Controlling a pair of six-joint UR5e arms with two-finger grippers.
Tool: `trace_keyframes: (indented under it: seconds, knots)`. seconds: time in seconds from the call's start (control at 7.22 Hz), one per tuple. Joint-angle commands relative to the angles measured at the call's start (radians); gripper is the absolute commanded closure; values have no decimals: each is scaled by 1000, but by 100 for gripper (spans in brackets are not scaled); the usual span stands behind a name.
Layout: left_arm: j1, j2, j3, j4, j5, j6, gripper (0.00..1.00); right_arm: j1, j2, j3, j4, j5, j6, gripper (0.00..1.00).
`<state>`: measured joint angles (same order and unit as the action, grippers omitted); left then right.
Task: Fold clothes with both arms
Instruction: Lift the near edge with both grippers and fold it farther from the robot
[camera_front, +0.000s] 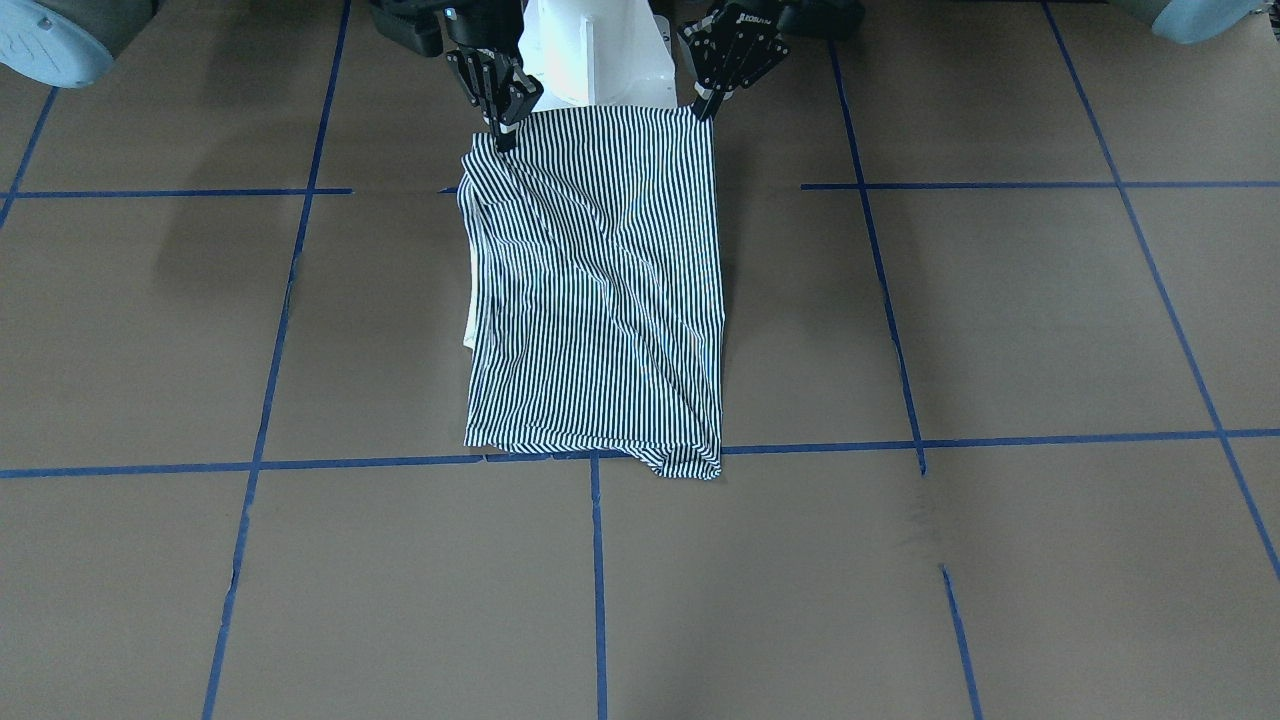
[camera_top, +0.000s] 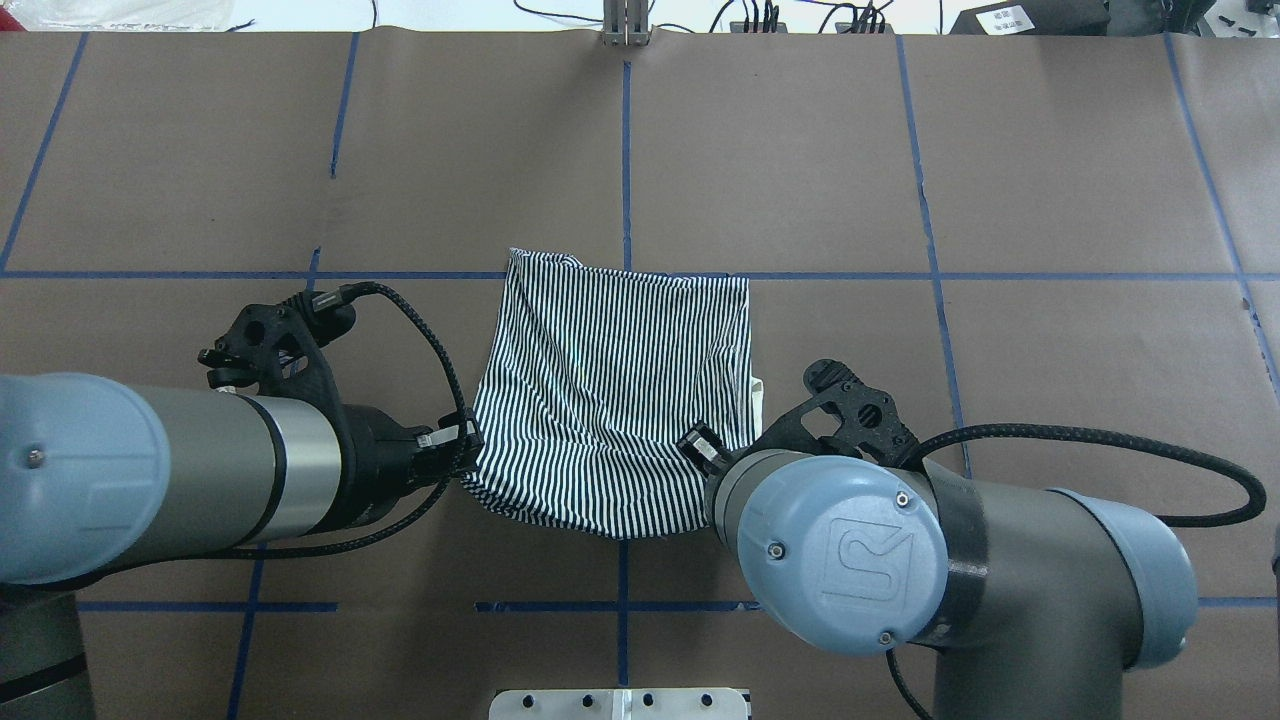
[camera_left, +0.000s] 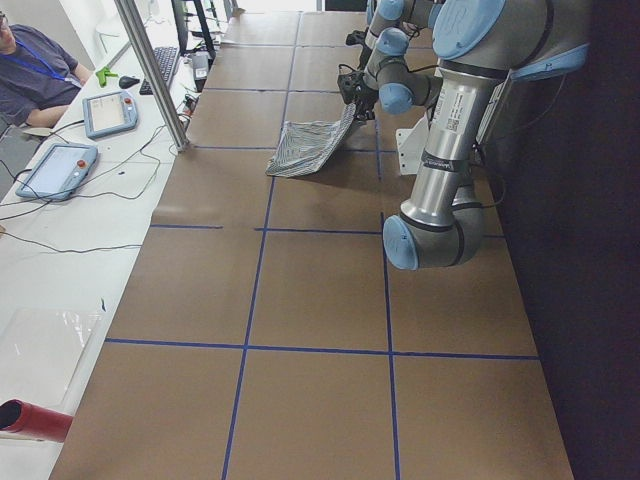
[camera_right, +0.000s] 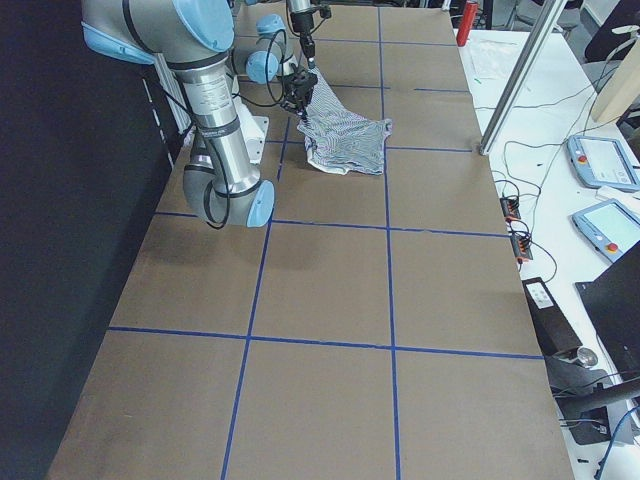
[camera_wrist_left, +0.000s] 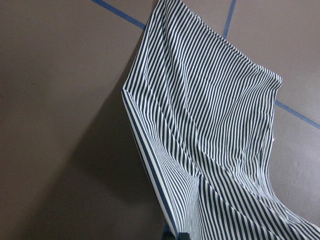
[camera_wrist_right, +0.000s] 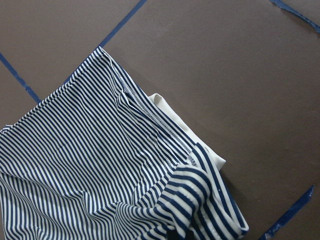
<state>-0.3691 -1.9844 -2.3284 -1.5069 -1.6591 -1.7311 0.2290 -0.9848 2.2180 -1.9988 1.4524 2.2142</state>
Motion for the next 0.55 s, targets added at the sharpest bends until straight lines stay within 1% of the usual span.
trace_keyframes:
  seconds: [0.0, 0.14, 0.28, 0.42]
  knots:
    - [-34, -75, 125, 8, 2, 60, 100, 13, 11, -55, 2, -27, -36, 100]
    - [-84, -124, 197, -13, -1, 100, 100, 51, 11, -82, 53, -29, -60, 100]
    - [-137, -167, 272, -27, -2, 131, 100, 93, 12, -151, 105, -26, -68, 100]
    - [-174, -180, 346, -89, -5, 160, 100, 128, 14, -220, 183, -26, -103, 100]
